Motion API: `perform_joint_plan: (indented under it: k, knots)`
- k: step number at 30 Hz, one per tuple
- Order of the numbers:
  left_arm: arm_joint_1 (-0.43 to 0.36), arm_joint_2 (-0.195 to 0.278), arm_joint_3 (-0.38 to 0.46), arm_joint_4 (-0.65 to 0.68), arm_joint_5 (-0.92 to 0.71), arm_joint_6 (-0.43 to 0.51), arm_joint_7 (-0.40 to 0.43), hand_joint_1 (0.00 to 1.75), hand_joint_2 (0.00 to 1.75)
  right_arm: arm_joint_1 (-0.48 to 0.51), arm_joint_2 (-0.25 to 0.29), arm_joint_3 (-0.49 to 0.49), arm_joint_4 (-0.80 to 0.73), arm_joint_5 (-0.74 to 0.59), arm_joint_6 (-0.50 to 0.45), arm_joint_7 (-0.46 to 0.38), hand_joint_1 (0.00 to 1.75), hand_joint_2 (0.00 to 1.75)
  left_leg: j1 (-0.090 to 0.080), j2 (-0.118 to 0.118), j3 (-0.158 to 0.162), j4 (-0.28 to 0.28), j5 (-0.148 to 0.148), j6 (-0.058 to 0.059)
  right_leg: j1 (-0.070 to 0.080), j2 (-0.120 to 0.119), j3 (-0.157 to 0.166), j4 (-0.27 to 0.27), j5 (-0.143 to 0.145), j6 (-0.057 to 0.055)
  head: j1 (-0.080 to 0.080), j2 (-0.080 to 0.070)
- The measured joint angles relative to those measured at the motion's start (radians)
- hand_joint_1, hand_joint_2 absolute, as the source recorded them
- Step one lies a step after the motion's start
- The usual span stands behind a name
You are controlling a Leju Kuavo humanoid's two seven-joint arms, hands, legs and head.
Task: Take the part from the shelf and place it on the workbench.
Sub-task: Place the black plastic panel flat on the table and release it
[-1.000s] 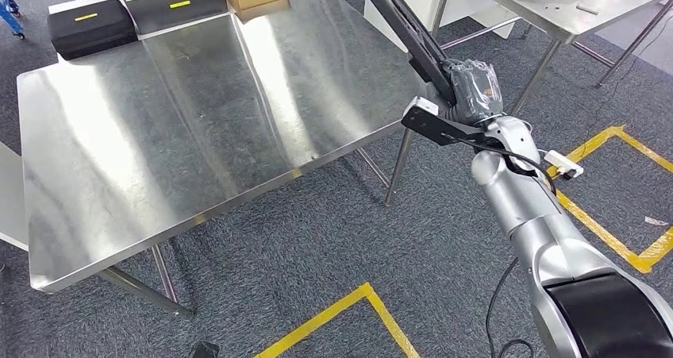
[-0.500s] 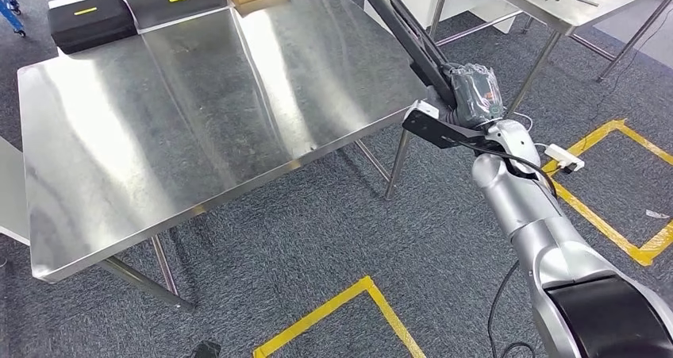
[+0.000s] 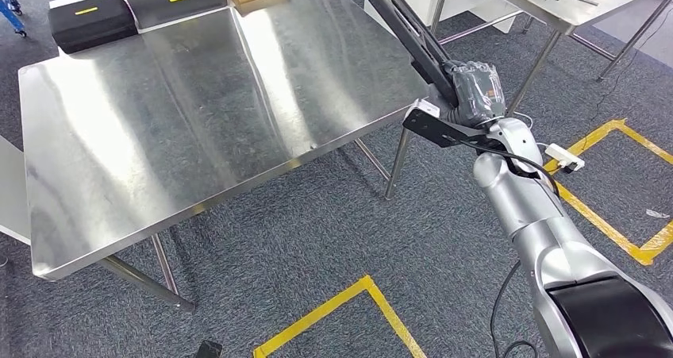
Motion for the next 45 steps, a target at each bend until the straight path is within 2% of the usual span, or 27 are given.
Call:
perform_joint_plan:
  k: [15, 18, 23, 27, 45]
  knots:
    - [0.0, -0.001, 0.0, 0.0, -0.01, -0.013, 0.009, 0.0, 1.75, 0.005, 0.002, 0.0, -0.006, -0.005, 0.001, 0.012, 1.75, 1.75, 0.0, 0.0, -0.001, 0.001, 0.0, 0.0, 0.0, 0.0, 0.0, 0.001, 0.0, 0.0, 0.0, 0.0]
    - [0.0, -0.001, 0.0, 0.0, -0.01, -0.015, 0.01, 0.0, 1.75, 0.006, 0.002, -0.001, -0.009, -0.008, 0.001, 0.013, 1.75, 1.75, 0.0, 0.0, -0.014, 0.021, -0.005, -0.001, 0.0, 0.0, -0.012, 0.021, -0.006, -0.002, 0.0, 0.0]
    - [0.0, -0.002, 0.0, 0.0, -0.011, -0.016, 0.01, 0.0, 1.75, 0.01, 0.002, -0.001, -0.012, -0.006, 0.002, 0.013, 1.75, 1.75, 0.0, 0.0, -0.053, 0.079, -0.027, -0.001, 0.0, 0.0, -0.053, 0.079, -0.028, -0.003, 0.0, 0.0]
    - [0.0, -0.003, 0.0, 0.0, -0.011, -0.016, 0.01, 0.0, 1.75, 0.013, 0.001, -0.002, -0.013, -0.006, 0.002, 0.013, 1.75, 1.75, 0.0, -0.001, -0.07, 0.1, -0.033, -0.001, 0.0, 0.0, -0.07, 0.1, -0.034, -0.003, 0.0, 0.0]
    - [0.0, -0.003, 0.0, 0.0, -0.011, -0.018, 0.01, 0.0, 1.75, 0.02, -0.001, -0.002, -0.015, -0.006, 0.003, 0.013, 1.75, 1.75, 0.0, -0.001, -0.077, 0.109, -0.033, -0.001, 0.0, 0.0, -0.076, 0.109, -0.034, -0.002, 0.0, 0.0]
